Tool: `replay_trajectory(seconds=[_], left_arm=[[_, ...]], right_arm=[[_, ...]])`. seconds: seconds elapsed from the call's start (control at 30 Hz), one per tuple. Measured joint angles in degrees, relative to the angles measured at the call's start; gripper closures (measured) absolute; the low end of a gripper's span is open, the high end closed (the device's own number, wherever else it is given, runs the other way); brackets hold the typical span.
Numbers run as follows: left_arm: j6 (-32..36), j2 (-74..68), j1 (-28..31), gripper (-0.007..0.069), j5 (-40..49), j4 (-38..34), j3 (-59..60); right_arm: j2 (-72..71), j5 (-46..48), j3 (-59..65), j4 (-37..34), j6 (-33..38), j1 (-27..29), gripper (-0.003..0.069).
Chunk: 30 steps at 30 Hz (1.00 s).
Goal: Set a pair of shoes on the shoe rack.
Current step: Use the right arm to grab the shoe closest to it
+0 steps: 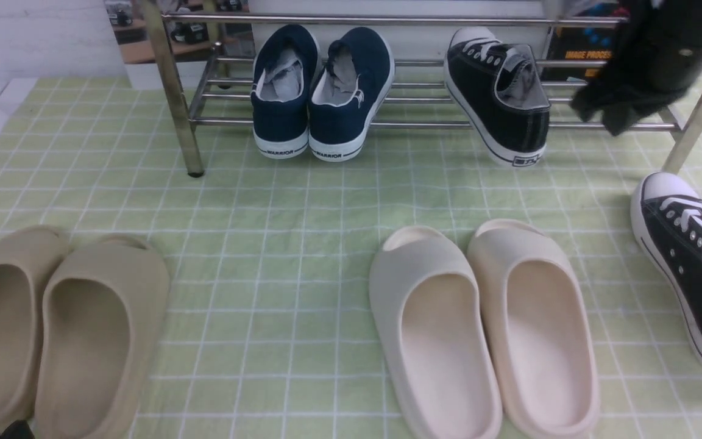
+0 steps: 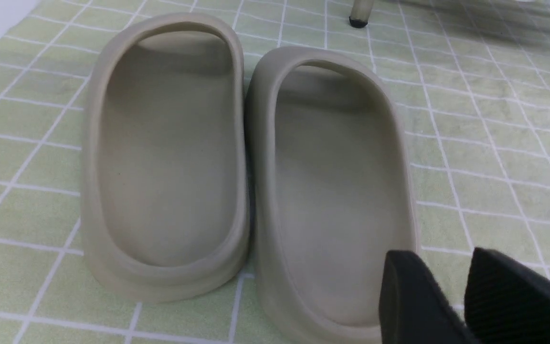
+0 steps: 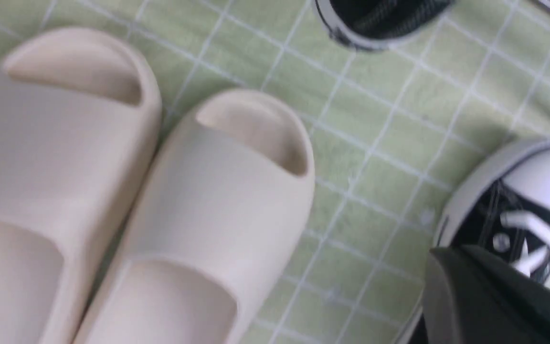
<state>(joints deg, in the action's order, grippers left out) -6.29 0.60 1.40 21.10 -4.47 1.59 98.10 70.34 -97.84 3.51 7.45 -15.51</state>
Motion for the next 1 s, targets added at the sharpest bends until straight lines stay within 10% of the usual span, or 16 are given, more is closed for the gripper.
replay_trajectory(seconds=[0.47, 0.83, 1.0], left_arm=[[0.0, 0.0, 0.0, 0.0423, 0.0, 0.0, 0.0], [0.0, 0.0, 0.0, 0.0417, 0.0, 0.0, 0.0], [0.0, 0.0, 0.0, 0.041, 0.0, 0.0, 0.0]], right_arm=[[-14.8, -7.6, 34.9, 0.2, -4.6, 11.7, 0.062], [-8.2, -18.8, 38.1, 0.3, -5.1, 13.2, 0.0199], [-3.5, -19.9, 38.1, 0.3, -5.4, 13.2, 0.0239]])
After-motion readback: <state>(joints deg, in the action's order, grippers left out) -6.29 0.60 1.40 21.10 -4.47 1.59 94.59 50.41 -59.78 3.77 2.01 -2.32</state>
